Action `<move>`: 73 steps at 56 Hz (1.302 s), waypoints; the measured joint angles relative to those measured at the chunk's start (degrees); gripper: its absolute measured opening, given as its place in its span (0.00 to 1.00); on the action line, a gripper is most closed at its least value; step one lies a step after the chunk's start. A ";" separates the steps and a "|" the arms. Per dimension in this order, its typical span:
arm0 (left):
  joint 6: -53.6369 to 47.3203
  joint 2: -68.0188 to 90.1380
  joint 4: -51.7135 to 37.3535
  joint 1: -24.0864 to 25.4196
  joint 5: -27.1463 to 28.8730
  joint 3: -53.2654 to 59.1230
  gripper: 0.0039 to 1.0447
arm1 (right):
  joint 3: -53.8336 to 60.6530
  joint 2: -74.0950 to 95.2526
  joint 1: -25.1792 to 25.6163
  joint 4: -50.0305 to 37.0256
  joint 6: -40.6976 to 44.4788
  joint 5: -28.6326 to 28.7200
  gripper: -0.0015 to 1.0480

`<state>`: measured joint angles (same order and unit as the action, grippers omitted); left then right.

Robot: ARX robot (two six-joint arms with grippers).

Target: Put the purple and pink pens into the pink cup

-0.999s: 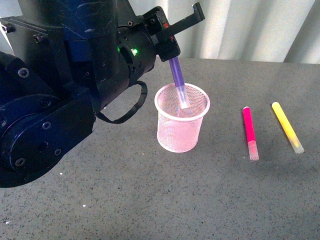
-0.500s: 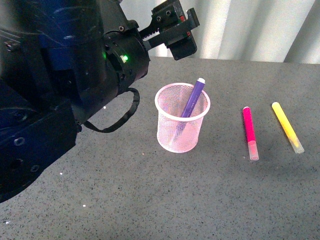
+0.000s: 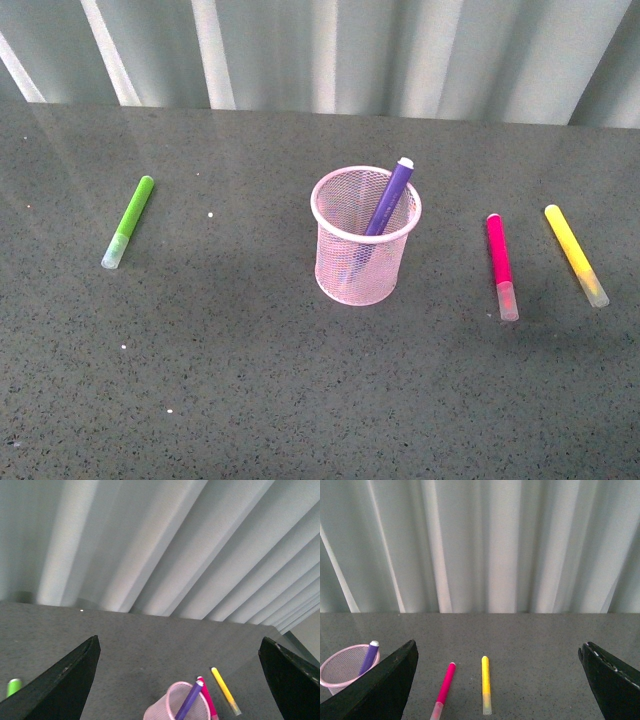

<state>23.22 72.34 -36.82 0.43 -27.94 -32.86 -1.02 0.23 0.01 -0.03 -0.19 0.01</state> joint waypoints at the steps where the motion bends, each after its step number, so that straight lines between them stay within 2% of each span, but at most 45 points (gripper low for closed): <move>1: -0.28 -0.52 0.39 0.63 -0.39 0.15 0.94 | 0.00 0.00 0.00 0.00 0.00 0.00 0.93; 9: -1.70 -4.50 1.81 7.52 -4.24 2.69 0.94 | 0.00 0.00 0.00 0.00 0.00 -0.02 0.93; 16: -2.16 -4.98 2.99 10.86 -5.95 3.67 0.94 | 0.00 0.00 0.00 0.00 0.00 0.00 0.93; 19: -2.69 -4.98 3.23 11.69 -4.87 4.15 0.93 | 0.00 0.00 0.00 0.00 0.00 0.00 0.93; 24: -11.23 -6.71 -3.56 9.90 10.97 8.76 0.79 | 0.00 0.00 0.00 0.00 0.00 0.00 0.93; 29: -17.29 -10.03 -5.01 8.50 18.60 12.92 0.65 | 0.00 0.00 0.00 0.00 0.00 0.00 0.93; 31: -18.60 -11.23 -5.22 8.11 19.56 14.21 0.60 | 0.00 0.00 0.00 0.00 0.00 0.00 0.93; 39: -21.90 -17.25 -5.20 5.66 21.94 20.37 0.27 | 0.00 0.00 0.00 0.00 0.00 0.00 0.93; 48: -22.12 -22.29 -3.89 4.33 23.39 23.80 0.03 | 0.00 0.00 0.00 0.00 0.00 0.00 0.93; 54: -22.56 -25.64 -2.29 0.81 27.61 25.66 0.03 | 0.00 0.00 0.00 0.00 0.00 0.00 0.93; 73: -22.77 -36.68 4.68 -0.35 27.85 29.75 0.03 | 0.00 0.00 0.00 0.00 0.00 0.00 0.93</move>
<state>0.45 35.66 -32.14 0.08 -0.10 -3.11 -1.02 0.23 0.01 -0.03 -0.19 0.01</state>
